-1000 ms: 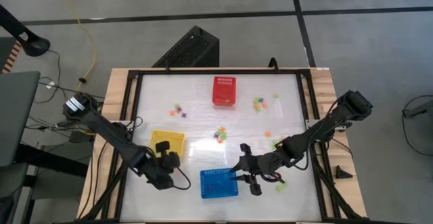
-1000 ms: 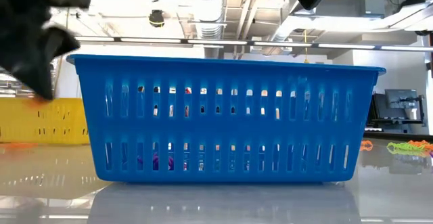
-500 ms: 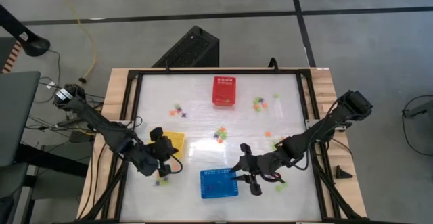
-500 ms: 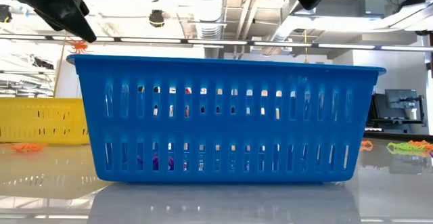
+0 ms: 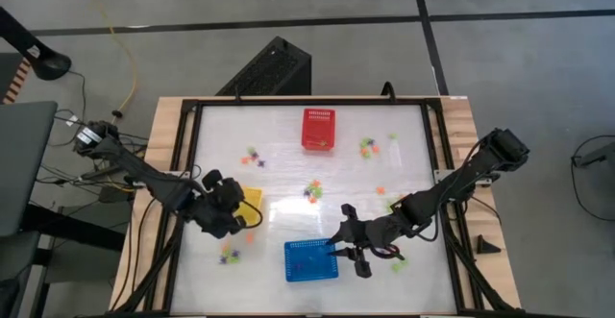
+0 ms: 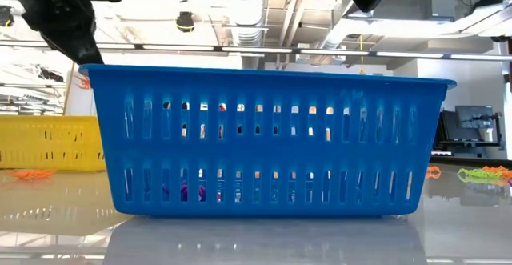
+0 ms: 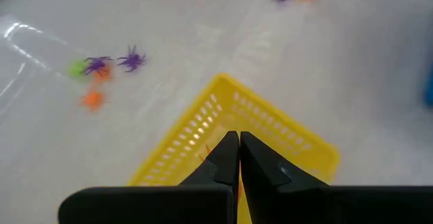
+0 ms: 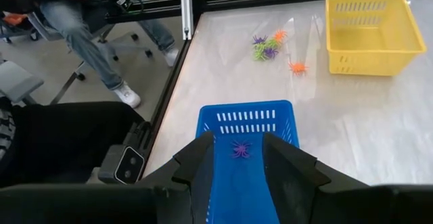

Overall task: Sort Halloween decoration
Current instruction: Put the orange spider toy into the yellow basket

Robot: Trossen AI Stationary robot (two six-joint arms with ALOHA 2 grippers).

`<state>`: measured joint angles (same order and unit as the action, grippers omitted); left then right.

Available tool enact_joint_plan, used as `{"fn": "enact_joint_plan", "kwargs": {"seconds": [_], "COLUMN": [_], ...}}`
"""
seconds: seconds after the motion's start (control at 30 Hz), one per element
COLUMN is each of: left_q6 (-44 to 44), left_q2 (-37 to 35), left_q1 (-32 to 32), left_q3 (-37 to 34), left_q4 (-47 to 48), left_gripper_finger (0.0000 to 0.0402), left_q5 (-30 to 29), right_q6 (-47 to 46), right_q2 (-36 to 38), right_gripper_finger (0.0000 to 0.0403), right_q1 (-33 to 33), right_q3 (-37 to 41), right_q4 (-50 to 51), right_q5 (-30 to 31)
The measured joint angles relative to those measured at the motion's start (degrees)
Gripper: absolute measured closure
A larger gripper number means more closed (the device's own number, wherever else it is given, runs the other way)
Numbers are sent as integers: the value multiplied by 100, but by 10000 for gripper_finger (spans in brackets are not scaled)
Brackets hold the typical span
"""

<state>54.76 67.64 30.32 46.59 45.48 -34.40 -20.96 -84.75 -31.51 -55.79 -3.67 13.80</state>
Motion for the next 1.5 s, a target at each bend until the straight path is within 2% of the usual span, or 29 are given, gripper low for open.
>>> {"fn": "enact_joint_plan", "kwargs": {"seconds": [0.2,0.5,0.63,0.77,0.93,1.1,1.27,1.37,1.5], "left_q6": [-14,-314,-520,-1034,-2109,-3295,-4479,-5071,-5267], "left_q2": [0,0,0,0,70,806,1959,2458,2919], "left_q1": [-197,-194,-138,83,310,303,58,-208,-834], "left_q3": [0,0,0,0,0,2,144,532,1132], "left_q4": [6,9,-105,-899,-2663,-4541,-6192,-6244,-5586], "left_gripper_finger": [391,311,290,288,292,293,293,293,293], "left_q5": [224,359,670,870,553,701,1238,1364,1378], "right_q6": [-6,-7,-8,-4,25,-142,-1100,-1747,-2149], "right_q2": [0,0,0,0,0,11,157,243,247], "right_gripper_finger": [243,243,243,243,243,243,243,243,243], "right_q1": [-2,-2,-2,-2,2,-46,-328,-486,-612], "right_q3": [0,0,0,0,0,0,2,2,2], "right_q4": [0,1,3,3,3,308,1571,2170,2593], "right_q5": [0,0,0,0,0,-48,-61,-16,157]}}
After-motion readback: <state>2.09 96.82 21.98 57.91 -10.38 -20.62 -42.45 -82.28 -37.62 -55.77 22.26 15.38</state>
